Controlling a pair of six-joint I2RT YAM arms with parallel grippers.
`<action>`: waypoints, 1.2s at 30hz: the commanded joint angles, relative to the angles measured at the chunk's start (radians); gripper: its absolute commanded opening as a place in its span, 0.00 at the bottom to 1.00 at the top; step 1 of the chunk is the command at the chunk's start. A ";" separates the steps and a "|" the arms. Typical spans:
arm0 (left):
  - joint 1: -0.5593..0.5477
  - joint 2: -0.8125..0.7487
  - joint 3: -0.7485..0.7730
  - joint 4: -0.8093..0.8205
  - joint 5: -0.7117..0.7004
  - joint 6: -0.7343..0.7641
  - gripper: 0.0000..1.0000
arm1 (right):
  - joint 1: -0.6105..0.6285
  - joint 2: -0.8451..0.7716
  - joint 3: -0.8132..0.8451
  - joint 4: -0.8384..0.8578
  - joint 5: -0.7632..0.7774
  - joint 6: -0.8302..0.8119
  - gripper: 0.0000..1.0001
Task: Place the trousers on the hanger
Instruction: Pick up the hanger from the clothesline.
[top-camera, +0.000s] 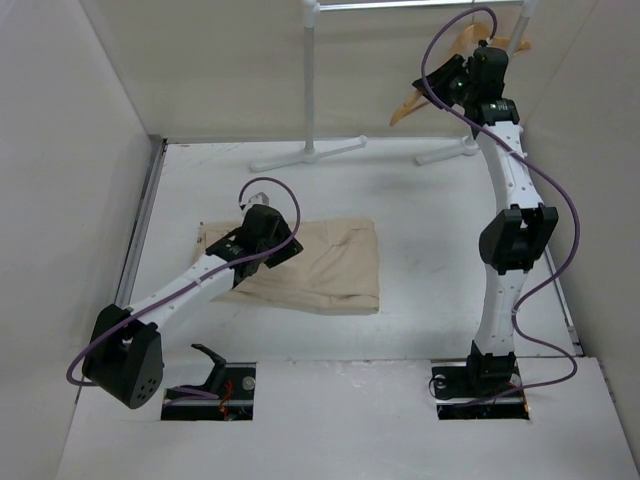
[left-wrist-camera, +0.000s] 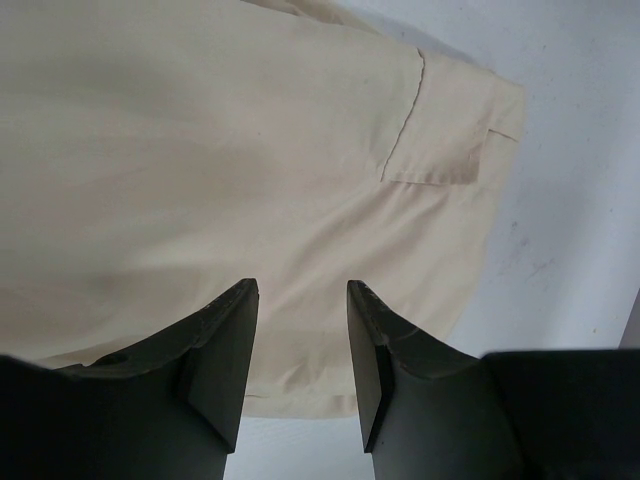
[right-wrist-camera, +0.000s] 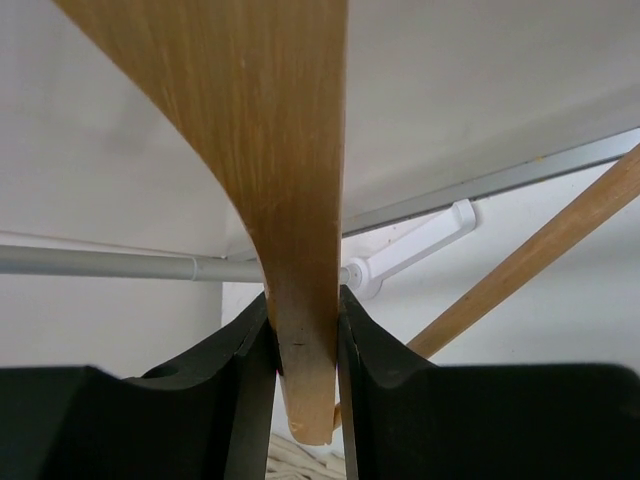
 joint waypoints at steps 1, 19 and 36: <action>0.010 -0.022 -0.011 0.011 -0.001 0.003 0.39 | 0.005 -0.091 0.050 0.096 -0.041 -0.016 0.25; 0.062 -0.046 0.125 -0.012 0.066 0.013 0.40 | 0.079 -0.324 -0.314 0.194 -0.058 -0.039 0.23; 0.024 0.130 0.566 0.012 0.097 0.077 0.57 | 0.232 -0.648 -0.943 0.254 -0.072 -0.099 0.20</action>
